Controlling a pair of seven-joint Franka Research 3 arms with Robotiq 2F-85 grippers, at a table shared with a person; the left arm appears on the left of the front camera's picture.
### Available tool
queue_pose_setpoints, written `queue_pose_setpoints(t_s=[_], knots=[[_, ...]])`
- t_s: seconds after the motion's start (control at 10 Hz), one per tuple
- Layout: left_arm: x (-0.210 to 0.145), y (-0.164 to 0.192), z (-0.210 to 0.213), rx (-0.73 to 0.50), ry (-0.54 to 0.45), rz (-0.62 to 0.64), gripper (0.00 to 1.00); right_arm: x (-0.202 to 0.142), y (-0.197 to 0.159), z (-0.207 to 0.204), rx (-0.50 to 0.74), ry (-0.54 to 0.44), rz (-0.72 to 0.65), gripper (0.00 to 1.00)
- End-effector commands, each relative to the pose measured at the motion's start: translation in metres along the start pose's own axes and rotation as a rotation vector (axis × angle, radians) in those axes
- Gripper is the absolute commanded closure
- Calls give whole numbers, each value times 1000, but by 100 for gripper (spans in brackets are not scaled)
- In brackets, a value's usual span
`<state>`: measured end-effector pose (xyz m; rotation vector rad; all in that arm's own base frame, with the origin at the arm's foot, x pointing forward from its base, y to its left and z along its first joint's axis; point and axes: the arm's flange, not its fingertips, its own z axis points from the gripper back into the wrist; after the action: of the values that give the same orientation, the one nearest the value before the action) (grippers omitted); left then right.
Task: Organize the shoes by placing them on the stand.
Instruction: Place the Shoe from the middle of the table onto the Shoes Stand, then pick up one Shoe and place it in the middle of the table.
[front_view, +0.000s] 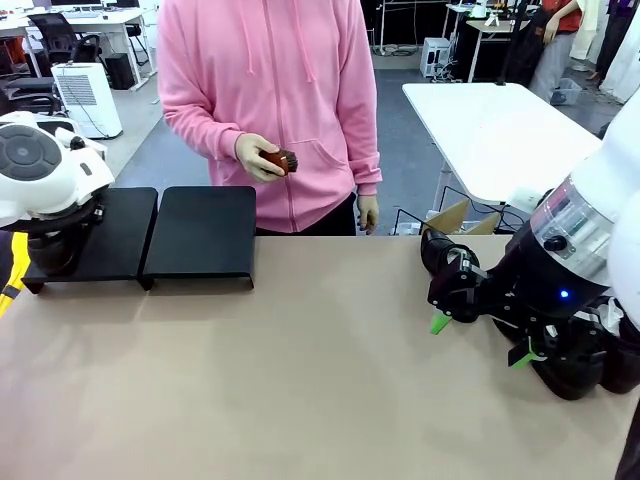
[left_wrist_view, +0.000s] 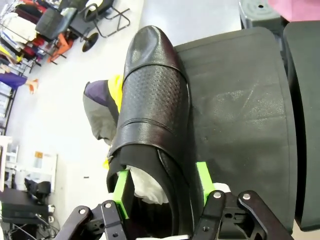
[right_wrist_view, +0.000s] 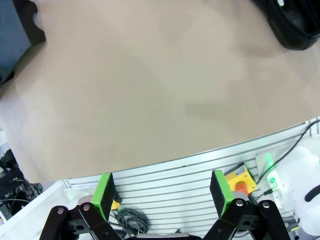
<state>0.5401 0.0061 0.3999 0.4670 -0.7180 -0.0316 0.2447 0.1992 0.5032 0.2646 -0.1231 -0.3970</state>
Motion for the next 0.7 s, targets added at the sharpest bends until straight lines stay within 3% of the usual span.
queue_pose_setpoints(t_s=[0.0, 0.6], knots=[[-1, -1, -4, -6, 5, -9, 34, 1, 2, 1, 11, -5, 4, 0], [-1, -1, -4, -6, 5, -9, 34, 1, 2, 1, 11, -5, 4, 0]])
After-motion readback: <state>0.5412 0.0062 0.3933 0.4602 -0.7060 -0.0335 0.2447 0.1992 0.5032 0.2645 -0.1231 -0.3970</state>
